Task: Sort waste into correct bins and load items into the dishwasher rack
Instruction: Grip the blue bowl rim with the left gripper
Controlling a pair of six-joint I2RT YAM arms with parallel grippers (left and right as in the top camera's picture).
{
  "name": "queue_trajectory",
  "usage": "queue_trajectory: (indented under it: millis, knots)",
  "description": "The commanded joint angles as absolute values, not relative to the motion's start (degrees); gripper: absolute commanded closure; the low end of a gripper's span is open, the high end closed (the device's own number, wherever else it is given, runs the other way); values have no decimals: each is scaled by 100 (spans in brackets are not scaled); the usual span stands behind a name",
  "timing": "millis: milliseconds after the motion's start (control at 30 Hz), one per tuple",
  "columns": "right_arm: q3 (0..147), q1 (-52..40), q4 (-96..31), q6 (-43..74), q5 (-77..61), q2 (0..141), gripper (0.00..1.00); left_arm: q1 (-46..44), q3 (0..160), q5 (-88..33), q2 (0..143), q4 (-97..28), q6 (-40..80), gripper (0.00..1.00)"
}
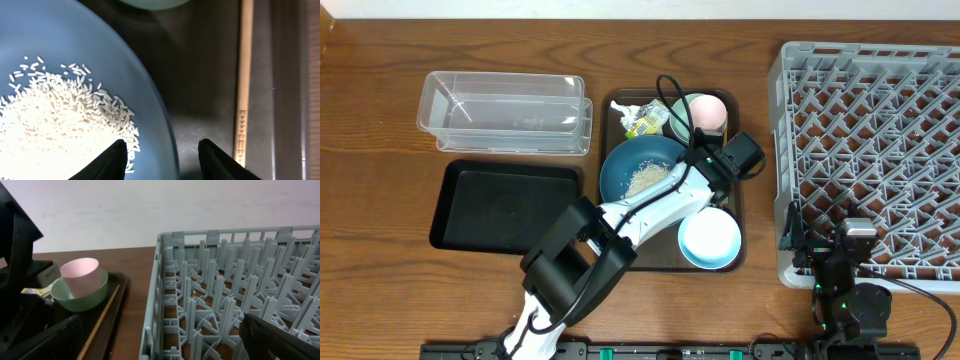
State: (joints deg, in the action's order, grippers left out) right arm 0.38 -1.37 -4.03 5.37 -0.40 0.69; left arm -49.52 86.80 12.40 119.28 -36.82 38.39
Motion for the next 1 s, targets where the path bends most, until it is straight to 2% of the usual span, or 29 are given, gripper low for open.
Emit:
queue_trajectory:
  millis: [0,200,367,633,800,867,967]
  knots:
    - [32,-180,-429,462,-21,38,1,-4925,8580,1363,11994,-3647,3913,51]
    - [32,-180,-429,462,-21,38,1,-4925,8565,1361,11994,-3610,3916,52]
    - [32,-180,-429,462,-21,38,1,-4928,8565,1358,11994,-3612,3913,62]
    - [32,-180,-429,462,-21,38,1,-4928,8523,1361,11994,-3579,3913,67]
    - [32,-180,-429,462,-21,38,1,-4928,8519,1363,11994,-3566,3896,75]
    - [32,-180,-429,462,-21,38,1,-4928,8519,1363,11992,-3542,3787,80]
    - [32,-180,-429,462,-21,38,1,-4928,8530,1363,11985,-3551,3540,94]
